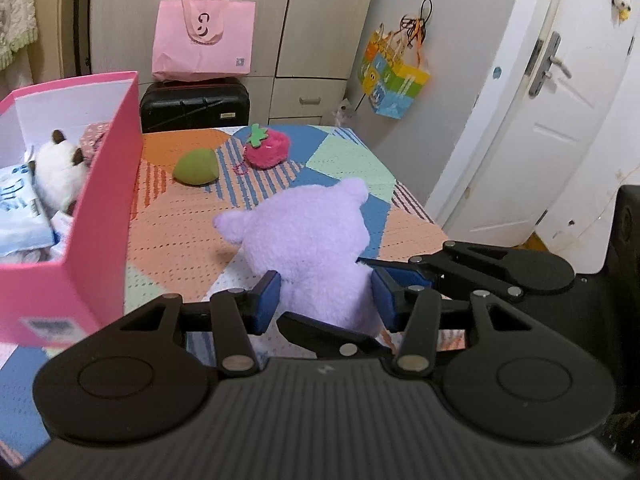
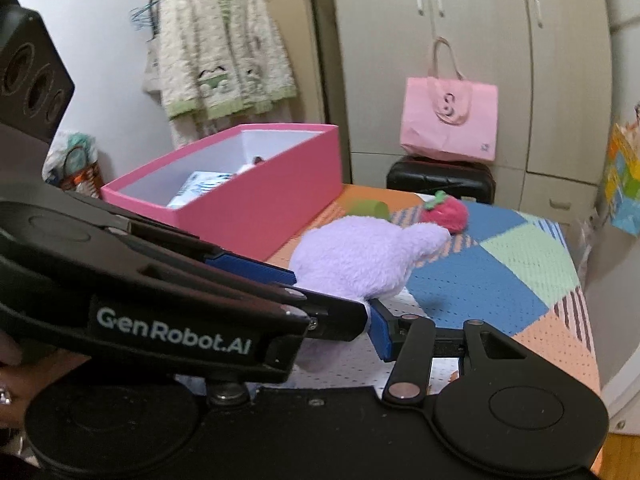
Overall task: Organize soft objects
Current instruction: 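Lift the purple plush bear with the left gripper and carry it over the box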
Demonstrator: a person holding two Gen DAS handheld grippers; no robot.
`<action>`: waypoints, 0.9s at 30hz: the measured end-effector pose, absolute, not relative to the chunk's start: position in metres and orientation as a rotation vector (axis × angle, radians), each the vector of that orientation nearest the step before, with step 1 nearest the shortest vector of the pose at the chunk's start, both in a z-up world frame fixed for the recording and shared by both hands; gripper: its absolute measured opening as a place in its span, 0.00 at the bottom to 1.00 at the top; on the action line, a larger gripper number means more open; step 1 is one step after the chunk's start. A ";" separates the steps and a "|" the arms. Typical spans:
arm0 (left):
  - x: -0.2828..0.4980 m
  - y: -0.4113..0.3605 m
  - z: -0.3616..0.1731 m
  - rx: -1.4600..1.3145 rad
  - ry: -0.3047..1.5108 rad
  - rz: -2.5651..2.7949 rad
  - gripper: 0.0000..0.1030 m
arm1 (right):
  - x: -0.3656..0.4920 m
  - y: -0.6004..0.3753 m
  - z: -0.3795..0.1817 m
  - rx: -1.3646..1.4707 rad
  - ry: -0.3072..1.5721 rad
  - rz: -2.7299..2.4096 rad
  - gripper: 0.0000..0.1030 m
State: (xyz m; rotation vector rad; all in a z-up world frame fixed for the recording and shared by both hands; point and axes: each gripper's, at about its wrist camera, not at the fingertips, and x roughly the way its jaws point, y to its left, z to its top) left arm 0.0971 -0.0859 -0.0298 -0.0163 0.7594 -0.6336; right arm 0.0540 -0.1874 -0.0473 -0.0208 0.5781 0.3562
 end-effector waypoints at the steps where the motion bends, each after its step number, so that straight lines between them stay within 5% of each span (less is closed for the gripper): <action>1: 0.095 -0.082 -0.028 -0.019 0.761 -0.632 0.47 | 0.053 -0.184 -0.044 -0.033 0.581 0.365 0.55; 27: 0.081 0.050 0.043 -0.043 0.713 -0.521 0.47 | 0.059 -0.073 0.020 -0.086 0.524 0.641 0.57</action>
